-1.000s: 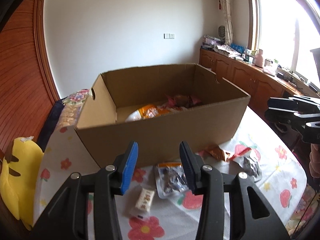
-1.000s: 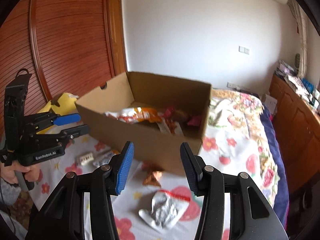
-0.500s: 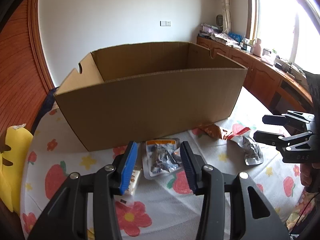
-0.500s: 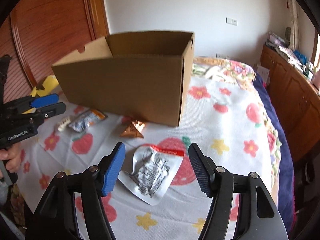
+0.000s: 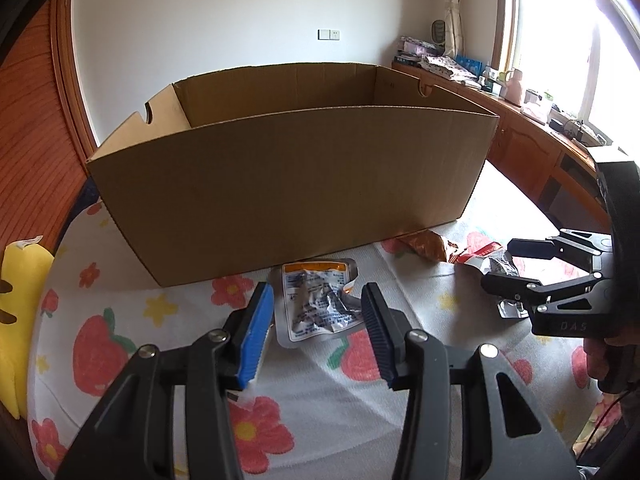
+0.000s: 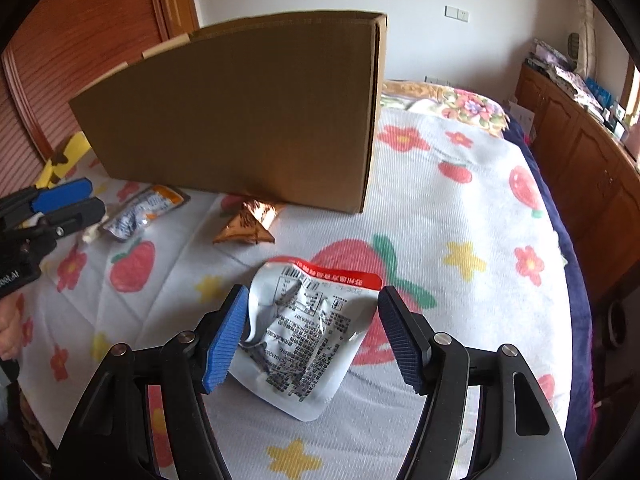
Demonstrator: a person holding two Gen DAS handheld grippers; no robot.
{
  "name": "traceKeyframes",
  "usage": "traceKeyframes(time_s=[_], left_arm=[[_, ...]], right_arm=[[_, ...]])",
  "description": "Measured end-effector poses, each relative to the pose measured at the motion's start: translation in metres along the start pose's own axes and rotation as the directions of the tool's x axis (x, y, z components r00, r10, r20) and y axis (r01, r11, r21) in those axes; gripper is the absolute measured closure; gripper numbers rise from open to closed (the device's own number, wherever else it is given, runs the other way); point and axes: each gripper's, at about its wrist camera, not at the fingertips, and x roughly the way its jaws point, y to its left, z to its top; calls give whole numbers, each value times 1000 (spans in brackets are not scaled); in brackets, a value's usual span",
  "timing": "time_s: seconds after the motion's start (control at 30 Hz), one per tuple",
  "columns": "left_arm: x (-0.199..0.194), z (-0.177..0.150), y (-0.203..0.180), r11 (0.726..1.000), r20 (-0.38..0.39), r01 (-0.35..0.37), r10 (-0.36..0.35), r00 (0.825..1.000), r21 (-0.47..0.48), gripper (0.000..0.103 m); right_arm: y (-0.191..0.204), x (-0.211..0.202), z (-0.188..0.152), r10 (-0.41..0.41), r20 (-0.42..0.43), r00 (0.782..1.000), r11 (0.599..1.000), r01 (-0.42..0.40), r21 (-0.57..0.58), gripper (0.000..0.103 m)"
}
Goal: Organize snacks
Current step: 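Move the left gripper to the silver orange-label pouch while the right gripper approaches the white foil pouch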
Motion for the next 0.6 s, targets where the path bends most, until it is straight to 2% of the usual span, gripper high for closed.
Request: traceKeyframes(time_s=[0.23, 0.3, 0.6], left_arm=[[7, 2, -3, 1000, -19, 9, -9, 1000, 5, 53], [10, 2, -5, 1000, -25, 8, -8, 1000, 11, 53], [22, 7, -9, 1000, -66, 14, -12, 998, 24, 53]], right_arm=[[3, 1, -2, -17, -7, 1000, 1000, 17, -24, 33], [2, 7, -5, -35, -39, 999, 999, 34, -26, 32], [1, 3, -12, -37, -5, 999, 999, 36, -33, 29]])
